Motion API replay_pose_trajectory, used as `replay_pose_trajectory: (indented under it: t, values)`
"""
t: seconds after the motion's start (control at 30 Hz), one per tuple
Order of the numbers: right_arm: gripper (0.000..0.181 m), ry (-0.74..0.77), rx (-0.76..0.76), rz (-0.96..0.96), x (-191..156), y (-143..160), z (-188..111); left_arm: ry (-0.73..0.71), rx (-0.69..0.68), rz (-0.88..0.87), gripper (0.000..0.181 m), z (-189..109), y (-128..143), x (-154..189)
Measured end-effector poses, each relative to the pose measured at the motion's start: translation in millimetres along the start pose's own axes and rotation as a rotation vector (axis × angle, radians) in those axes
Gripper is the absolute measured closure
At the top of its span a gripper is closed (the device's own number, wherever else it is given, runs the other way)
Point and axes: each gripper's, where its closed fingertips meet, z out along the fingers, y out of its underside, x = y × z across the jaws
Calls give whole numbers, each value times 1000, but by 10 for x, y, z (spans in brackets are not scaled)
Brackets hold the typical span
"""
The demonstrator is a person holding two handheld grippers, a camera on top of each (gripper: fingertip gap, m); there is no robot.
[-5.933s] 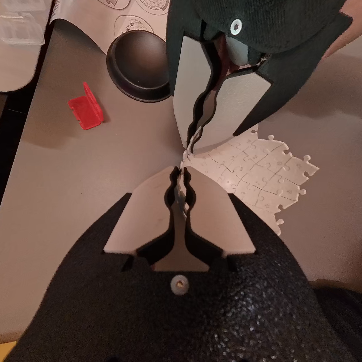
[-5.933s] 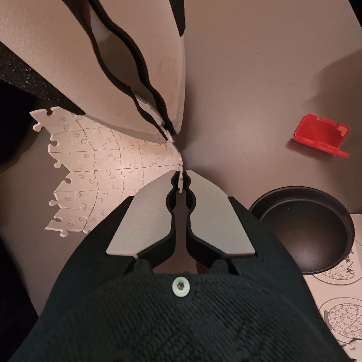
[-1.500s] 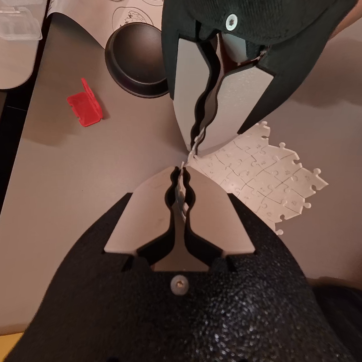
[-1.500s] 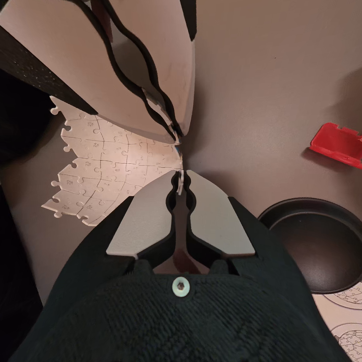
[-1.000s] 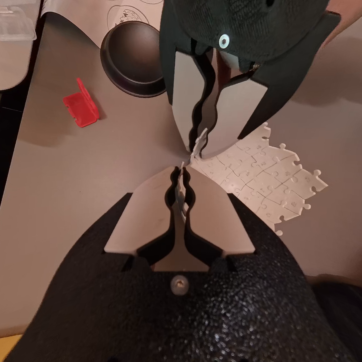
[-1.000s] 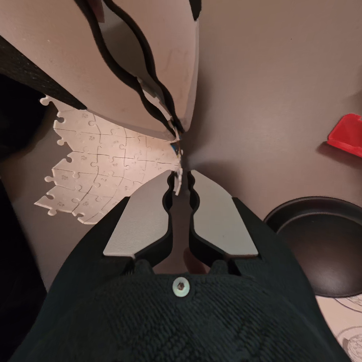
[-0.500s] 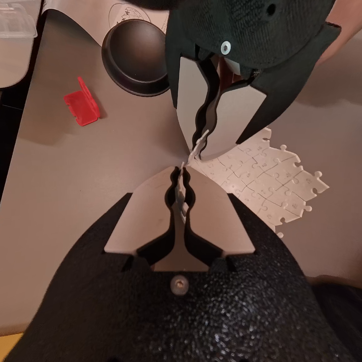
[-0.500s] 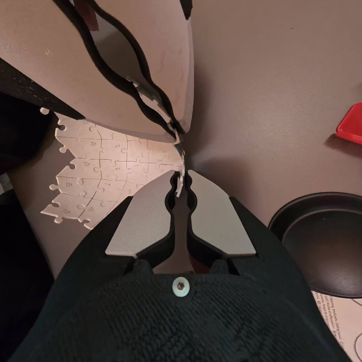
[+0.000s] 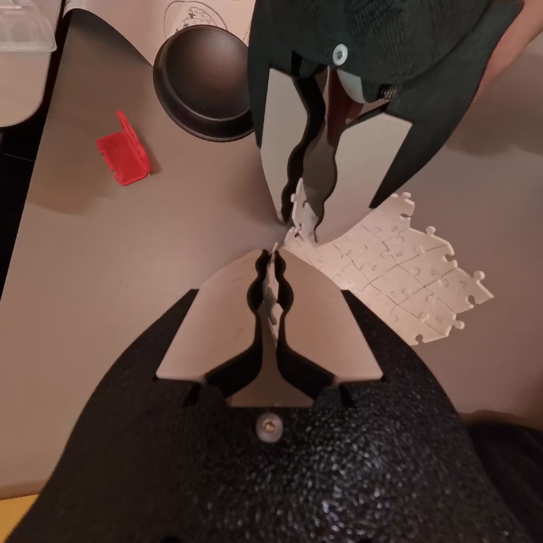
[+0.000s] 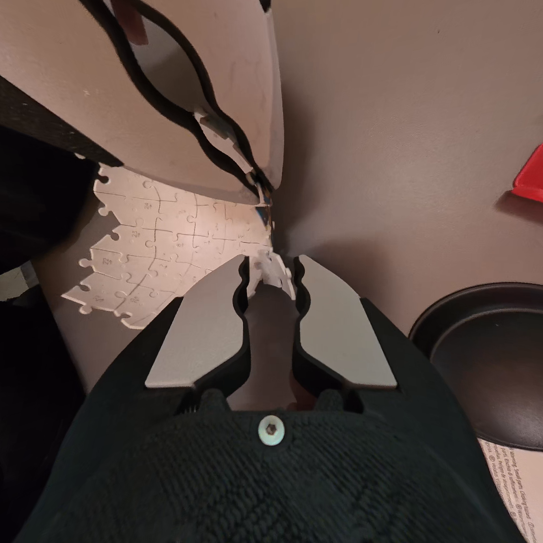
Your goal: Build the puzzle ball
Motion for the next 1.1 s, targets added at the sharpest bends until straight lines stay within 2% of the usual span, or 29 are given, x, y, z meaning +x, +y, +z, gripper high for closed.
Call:
replay_pose_trajectory:
  t: [0.27,0.87,1.1]
  values:
    - [178,-32,66,18,-17,-60,-72,-6,-4,-4,178,7,3,-12]
    - [178,19,54,-6,9,-52,-96,-7,-6,-22,178,14,5,-28]
    - [170,11,137,58,15,42,-262,-6,1,-5,178,28,-17,-18]
